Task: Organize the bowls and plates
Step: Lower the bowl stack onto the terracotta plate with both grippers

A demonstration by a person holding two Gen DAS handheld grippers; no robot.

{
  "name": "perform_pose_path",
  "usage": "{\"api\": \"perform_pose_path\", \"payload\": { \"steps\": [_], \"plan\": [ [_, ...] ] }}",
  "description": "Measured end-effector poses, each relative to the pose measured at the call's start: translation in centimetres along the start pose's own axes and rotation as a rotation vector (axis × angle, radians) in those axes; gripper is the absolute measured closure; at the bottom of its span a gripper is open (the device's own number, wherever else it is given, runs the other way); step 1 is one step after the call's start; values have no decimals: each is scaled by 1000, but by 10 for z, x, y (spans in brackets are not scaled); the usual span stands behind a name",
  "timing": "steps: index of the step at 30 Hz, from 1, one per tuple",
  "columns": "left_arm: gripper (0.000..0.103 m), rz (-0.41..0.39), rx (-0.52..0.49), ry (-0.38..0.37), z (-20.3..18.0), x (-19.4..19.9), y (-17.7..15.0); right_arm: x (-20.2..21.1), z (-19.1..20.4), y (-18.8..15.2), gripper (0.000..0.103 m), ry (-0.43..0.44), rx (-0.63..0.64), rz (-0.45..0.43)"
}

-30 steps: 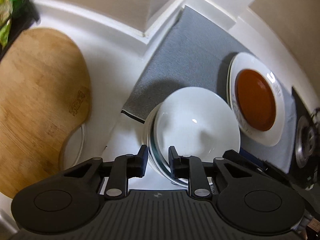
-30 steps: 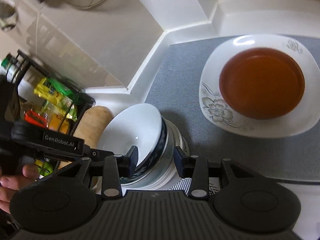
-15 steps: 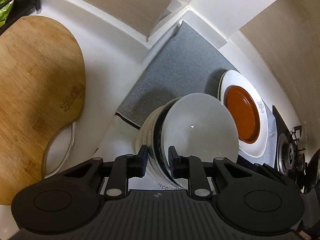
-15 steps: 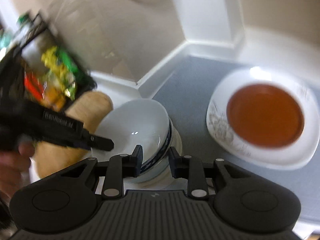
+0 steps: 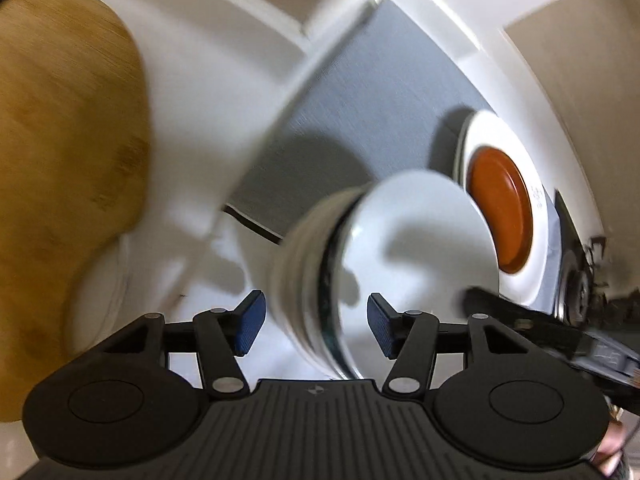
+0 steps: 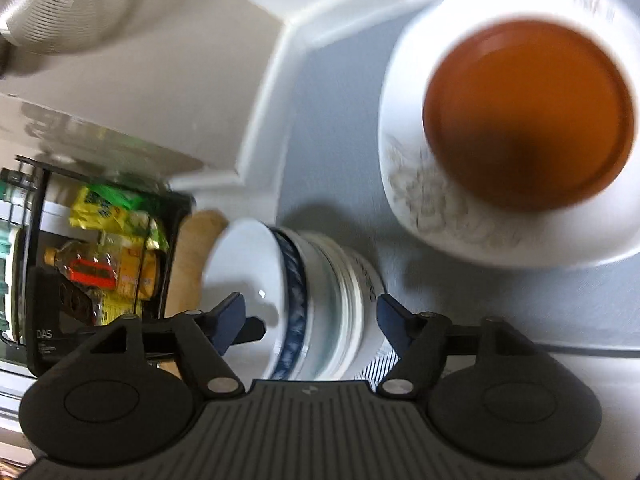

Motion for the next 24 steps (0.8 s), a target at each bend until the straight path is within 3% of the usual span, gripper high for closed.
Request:
{"api": "perform_pose_path", "payload": {
  "steps": [3,7,10,17,24],
  "plan": [
    [44,-7,-31,4,-5,-8,-2,-17,-1,-7,33,-25,20,15],
    [58,-37,-83,63,-15,4,-11,-14,12,-18,44,-79,67,-20],
    [58,-38,-99,89,-20,6,-16,-10,21,-22,52,-116,115,-29],
    [58,-67,-123,163,-39,13,-23,-4,19,-21,56,-106,116,-40],
    [57,-70,-119,158,-48,24,-23,13,28,-19,56,-116,147,-59]
  ]
}}
Point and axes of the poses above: each gripper's, at about its wrist camera, not at the fingertips, and x roughly against the way its jaws point, z to its left, y to its top, the point moved 1 cm from there along -x, roughly the way its jaws point, and after that the axes turned 6 degrees about z, right-handed, at the moved point
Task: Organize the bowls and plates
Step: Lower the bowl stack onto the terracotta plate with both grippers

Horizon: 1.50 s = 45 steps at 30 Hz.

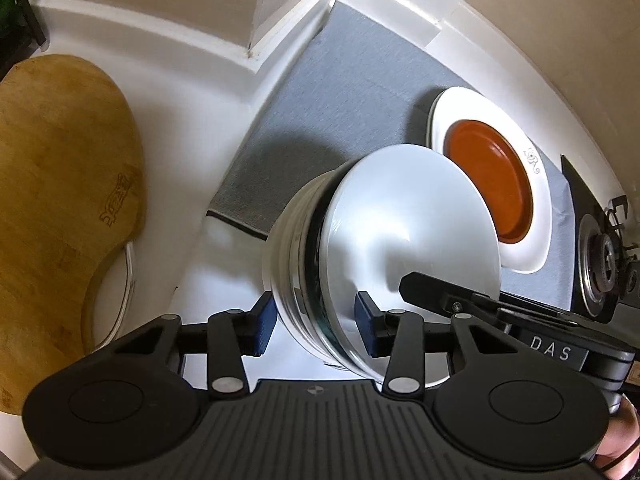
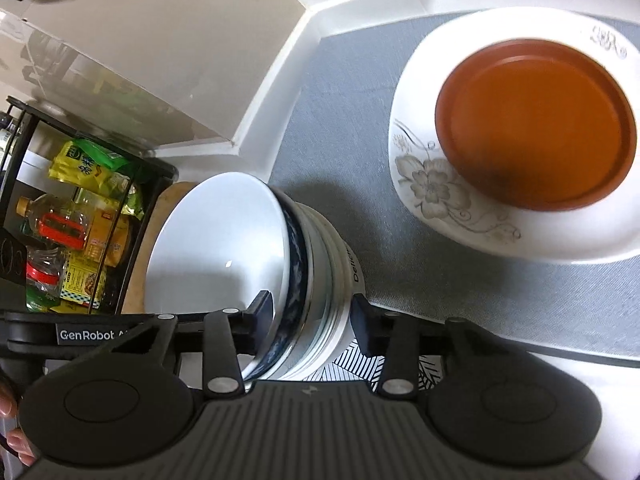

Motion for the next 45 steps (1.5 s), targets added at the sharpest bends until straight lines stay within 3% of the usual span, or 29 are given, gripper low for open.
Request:
{"api": "perform_pose_path", "payload": {
  "steps": [10,18,23,34,42,45],
  "plan": [
    [57,-44,-66,13,-51,18,19,50,-11,18,57,-6,28,-90],
    [56,-81,-109,-39,-109,27,52,106,-34,60,57,-36,20,-187],
    [55,-81,-129,-52,-144,12,78,127,-62,88,57,-68,15,-209],
    [55,-32,-137,-71,-182,-56,100,111,-129,108,57,-107,-48,-180],
    [55,-21,-136,-41,-184,-80,89,91,-147,98,57,-119,-70,-141],
    [54,-30,-118,-61,-179,-82,89,90,-144,94,56,-125,-60,-159]
  ]
}}
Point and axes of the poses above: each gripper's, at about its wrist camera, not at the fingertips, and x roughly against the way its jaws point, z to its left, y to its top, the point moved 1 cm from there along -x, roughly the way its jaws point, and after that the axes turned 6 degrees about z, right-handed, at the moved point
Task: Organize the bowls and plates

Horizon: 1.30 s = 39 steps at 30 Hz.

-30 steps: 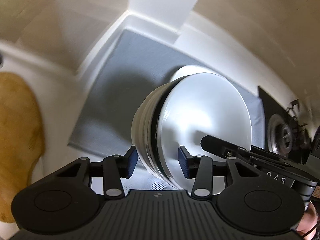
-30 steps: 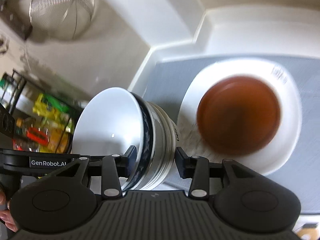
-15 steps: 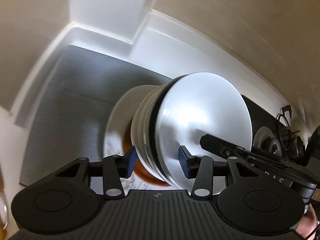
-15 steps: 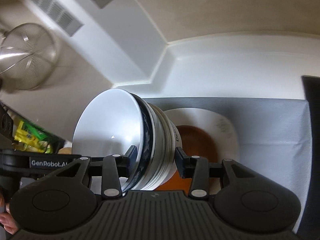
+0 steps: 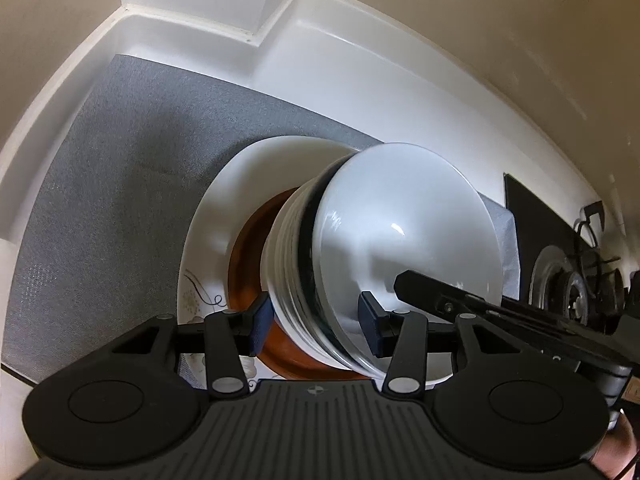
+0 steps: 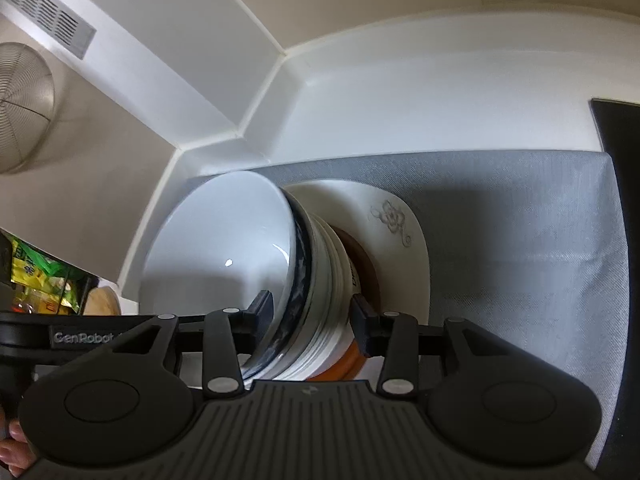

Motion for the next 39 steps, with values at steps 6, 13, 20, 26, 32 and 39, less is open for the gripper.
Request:
{"api": "perform_pose_path", "payload": {
  "steps": [6,13,20,26,32,39],
  "plan": [
    [40,-178,-9,105,-5,44,-19,31,11,-15,46,-10,-21,-74],
    [3,-336,-62,177,-39,159,-81,112,78,-61,17,-116,110,-163],
    [0,-380,-127,255,-103,231,-150,194,142,-110,1,-218,143,-190],
    [0,-379,-212,365,-138,261,-196,248,163,-140,1,-249,136,-182],
    [0,-352,-231,342,-147,278,-210,274,172,-158,0,-272,89,-188],
    [0,-360,-233,369,-153,285,-211,280,175,-159,0,-266,89,-198]
  ]
}}
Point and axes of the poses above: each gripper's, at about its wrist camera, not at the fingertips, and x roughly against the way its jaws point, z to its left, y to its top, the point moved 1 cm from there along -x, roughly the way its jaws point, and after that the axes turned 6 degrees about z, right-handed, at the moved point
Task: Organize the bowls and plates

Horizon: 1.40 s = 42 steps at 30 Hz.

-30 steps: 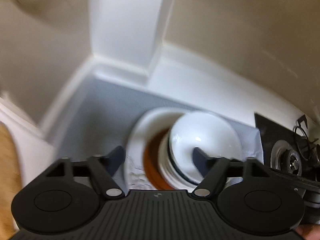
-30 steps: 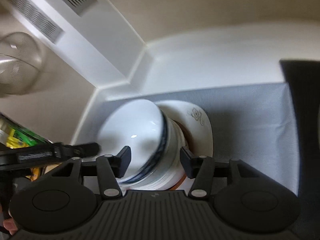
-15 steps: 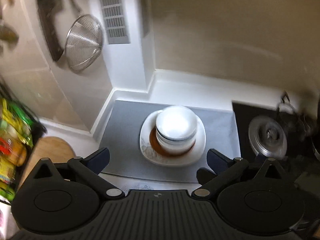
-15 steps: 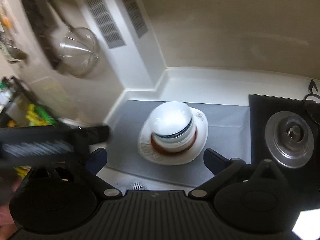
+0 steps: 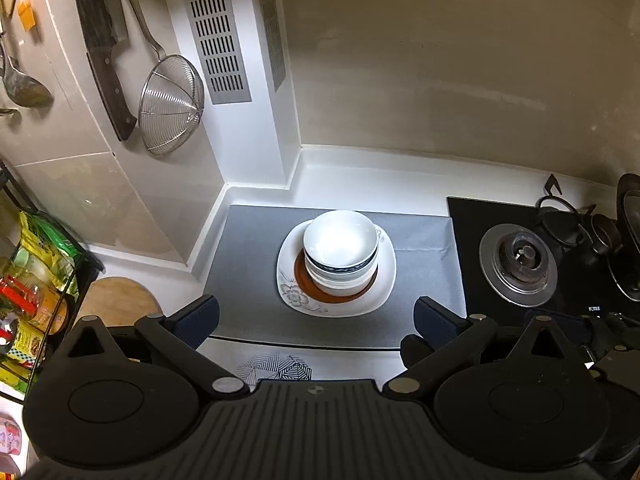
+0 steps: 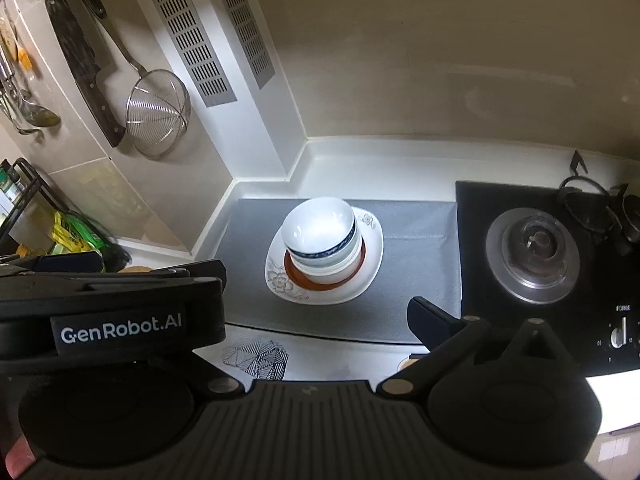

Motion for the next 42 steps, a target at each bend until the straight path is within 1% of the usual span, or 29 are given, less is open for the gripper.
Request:
{"api": "perform_pose_path", "payload": {
  "steps": [4,6,12,25,42],
  "plan": [
    [0,5,-3,15,-2,1,1,1,0,-1,0,2,-4,3],
    [0,19,-3,15,-2,1,1,1,0,-1,0,3,-10,17],
    [0,11,7,10,-2,5,-1,5,1,-1,0,-1,5,12],
    [0,33,12,3,0,4,-3,5,2,-3,0,-5,8,34],
    [0,26,5,22,-1,6,0,5,-1,-1,1,16,7,28]
  ]
}}
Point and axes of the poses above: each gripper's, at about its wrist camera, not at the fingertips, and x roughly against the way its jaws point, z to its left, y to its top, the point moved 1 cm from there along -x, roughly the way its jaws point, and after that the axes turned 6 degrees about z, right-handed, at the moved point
